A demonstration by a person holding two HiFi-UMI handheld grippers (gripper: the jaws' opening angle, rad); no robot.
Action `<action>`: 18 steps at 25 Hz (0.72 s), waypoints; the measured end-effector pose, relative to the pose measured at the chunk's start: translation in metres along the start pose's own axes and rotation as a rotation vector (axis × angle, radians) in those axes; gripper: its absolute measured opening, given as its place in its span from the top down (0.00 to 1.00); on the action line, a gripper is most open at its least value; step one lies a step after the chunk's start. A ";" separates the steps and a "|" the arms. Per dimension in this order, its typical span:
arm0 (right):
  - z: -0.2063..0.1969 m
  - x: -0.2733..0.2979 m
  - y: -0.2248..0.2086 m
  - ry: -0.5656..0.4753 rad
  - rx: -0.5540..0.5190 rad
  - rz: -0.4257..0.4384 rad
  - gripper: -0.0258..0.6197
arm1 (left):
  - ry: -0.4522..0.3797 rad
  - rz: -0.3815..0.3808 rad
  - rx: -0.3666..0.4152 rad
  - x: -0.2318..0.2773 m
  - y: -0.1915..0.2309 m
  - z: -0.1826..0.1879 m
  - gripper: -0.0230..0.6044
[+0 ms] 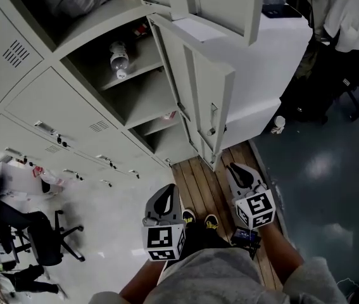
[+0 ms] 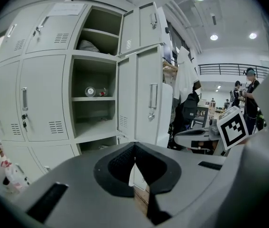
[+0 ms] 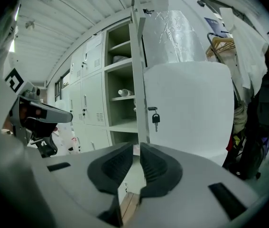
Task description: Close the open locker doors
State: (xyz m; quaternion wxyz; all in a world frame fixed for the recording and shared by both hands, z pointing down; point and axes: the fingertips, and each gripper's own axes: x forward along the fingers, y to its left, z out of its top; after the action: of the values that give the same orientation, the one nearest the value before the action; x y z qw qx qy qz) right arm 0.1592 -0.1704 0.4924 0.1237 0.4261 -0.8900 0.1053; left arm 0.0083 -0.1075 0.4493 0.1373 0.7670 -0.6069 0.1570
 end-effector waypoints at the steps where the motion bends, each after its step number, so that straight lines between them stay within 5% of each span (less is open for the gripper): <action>1: -0.007 0.005 -0.001 0.011 0.006 0.004 0.91 | 0.005 0.004 -0.008 0.000 0.004 -0.004 0.95; 8: -0.052 0.042 -0.016 0.093 -0.022 0.011 0.80 | 0.036 0.049 -0.016 0.013 0.028 -0.031 0.95; 18: -0.091 0.074 -0.032 0.170 -0.067 -0.021 0.80 | 0.073 0.093 -0.058 0.024 0.053 -0.065 0.95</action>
State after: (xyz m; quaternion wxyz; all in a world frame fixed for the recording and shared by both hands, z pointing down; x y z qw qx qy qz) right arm 0.1513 -0.2181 0.6043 0.2140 0.4206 -0.8747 0.1101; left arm -0.0429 -0.1146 0.5196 0.1739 0.7273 -0.6409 0.1736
